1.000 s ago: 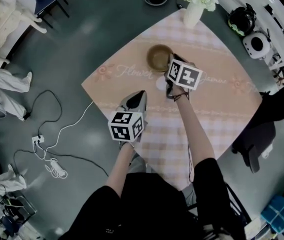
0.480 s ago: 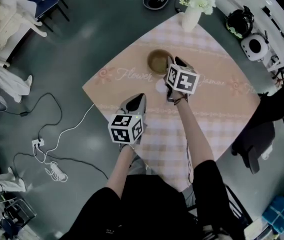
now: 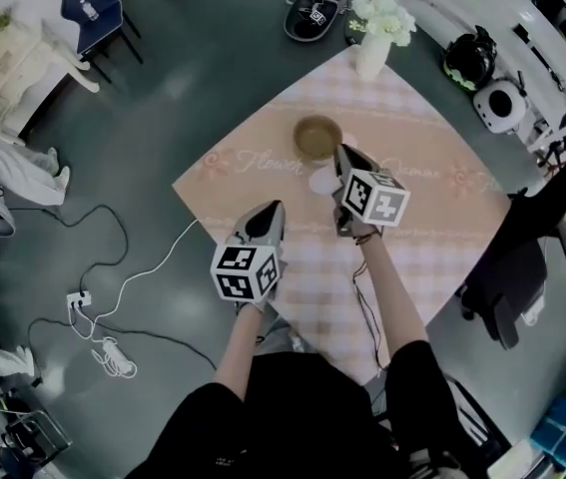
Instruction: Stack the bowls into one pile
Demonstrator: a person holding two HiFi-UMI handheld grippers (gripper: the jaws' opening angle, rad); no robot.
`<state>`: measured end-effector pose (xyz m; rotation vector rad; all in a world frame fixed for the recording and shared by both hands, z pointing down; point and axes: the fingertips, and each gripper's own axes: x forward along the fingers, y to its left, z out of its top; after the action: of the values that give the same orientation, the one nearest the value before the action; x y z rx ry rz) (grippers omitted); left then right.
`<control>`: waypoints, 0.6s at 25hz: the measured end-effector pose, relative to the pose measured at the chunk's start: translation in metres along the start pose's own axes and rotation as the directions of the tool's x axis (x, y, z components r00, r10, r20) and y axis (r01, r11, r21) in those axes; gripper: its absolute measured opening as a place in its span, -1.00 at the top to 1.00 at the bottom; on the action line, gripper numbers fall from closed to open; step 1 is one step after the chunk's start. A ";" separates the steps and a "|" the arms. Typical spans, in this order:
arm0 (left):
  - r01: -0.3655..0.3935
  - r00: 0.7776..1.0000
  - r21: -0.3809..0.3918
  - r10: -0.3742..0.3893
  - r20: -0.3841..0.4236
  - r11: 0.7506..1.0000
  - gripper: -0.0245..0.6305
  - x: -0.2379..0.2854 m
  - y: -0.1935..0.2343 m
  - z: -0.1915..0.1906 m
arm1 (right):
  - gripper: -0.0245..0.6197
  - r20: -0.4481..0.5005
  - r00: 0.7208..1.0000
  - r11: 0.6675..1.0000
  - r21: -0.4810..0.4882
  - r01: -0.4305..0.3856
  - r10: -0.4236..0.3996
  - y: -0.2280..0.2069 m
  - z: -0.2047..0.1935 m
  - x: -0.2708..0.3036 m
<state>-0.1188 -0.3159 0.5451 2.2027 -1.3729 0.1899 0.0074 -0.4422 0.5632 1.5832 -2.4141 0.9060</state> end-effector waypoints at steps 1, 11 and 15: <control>0.001 1.000 0.004 -0.001 0.007 1.000 0.93 -0.004 -0.001 0.001 | 0.94 0.003 1.000 1.000 -0.006 -0.013 0.013 0.004 0.000 -0.007; 0.042 0.996 0.099 -0.050 0.076 0.994 0.93 -0.054 -0.020 0.021 | 0.94 0.129 0.979 0.988 -0.025 -0.154 0.156 0.047 0.010 -0.090; 0.066 0.991 0.133 -0.081 0.107 0.989 0.93 -0.074 -0.032 0.027 | 0.94 0.171 0.961 0.976 -0.061 -0.210 0.217 0.065 0.014 -0.125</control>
<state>-0.1304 -0.2597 0.4822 2.4001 -1.3704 0.1329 0.0099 -0.3316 0.4743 1.4661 -2.7510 0.7681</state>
